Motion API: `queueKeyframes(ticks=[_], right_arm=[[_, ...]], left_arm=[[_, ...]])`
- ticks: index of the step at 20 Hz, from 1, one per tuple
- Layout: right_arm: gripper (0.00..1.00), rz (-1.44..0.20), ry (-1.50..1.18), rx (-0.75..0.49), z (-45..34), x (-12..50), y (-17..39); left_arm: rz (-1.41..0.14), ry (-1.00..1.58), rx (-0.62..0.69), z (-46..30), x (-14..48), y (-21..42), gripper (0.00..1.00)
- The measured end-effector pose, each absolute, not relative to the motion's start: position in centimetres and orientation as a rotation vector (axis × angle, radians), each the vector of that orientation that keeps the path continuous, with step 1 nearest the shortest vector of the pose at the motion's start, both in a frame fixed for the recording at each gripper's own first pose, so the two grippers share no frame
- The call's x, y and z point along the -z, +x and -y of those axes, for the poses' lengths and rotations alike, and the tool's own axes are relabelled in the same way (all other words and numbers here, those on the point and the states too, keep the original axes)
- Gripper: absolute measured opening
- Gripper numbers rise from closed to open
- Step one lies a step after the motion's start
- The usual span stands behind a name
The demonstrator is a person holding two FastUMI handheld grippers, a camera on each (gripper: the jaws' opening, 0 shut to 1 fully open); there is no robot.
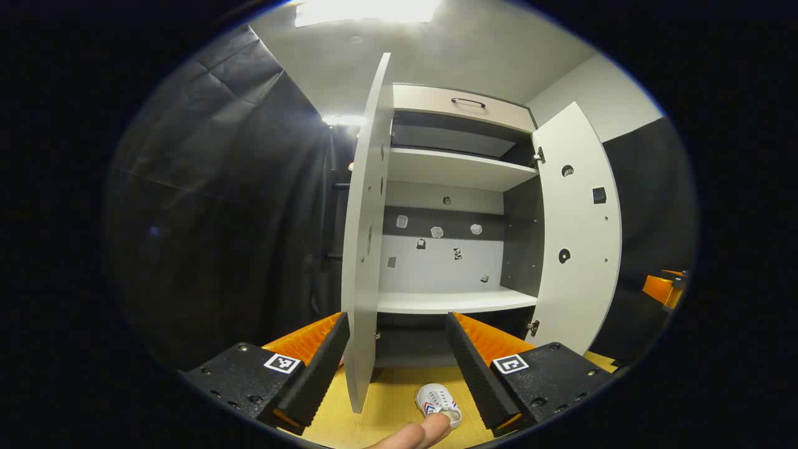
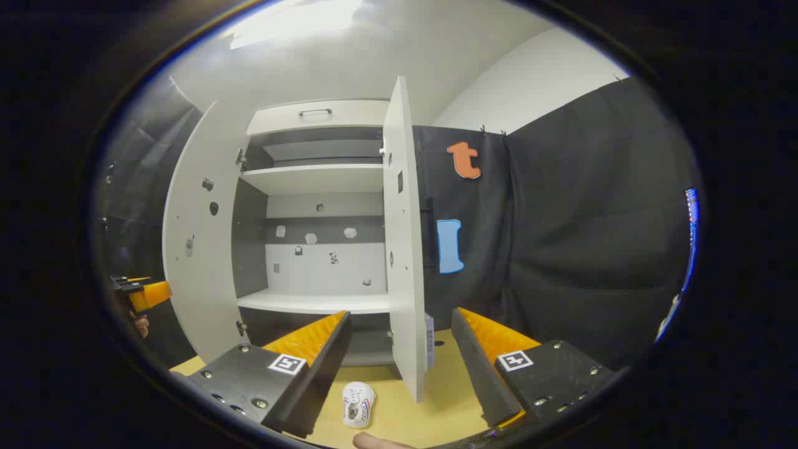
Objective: Grab one shoe with the right hand and put it into the shoe cabinet, grab the other shoe with the left hand and put it into the shoe cabinet; then close the right door with the right hand and the left door with the left hand.
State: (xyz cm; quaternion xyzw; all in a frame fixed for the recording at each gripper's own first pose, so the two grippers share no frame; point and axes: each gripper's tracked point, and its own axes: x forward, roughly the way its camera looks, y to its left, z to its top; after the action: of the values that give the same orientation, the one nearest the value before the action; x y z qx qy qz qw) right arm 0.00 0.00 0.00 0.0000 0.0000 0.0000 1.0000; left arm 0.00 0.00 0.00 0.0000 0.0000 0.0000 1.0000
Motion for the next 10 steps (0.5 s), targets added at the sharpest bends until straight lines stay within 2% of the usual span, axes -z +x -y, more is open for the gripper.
queueKeyframes(ticks=[6,8,10], right_arm=[[0.96,-0.041,0.037,-0.059,-0.5,1.2,-0.3],[0.96,-0.043,0.025,-0.044,0.0,1.5,0.1],[0.96,-0.054,0.023,-0.032,0.0,2.0,0.2]], left_arm=[[0.043,0.018,0.024,0.8,-0.8,-0.5,0.96],[0.055,0.024,0.025,0.9,-0.8,-0.5,0.93],[0.051,0.014,0.013,0.5,-0.4,-0.4,0.96]])
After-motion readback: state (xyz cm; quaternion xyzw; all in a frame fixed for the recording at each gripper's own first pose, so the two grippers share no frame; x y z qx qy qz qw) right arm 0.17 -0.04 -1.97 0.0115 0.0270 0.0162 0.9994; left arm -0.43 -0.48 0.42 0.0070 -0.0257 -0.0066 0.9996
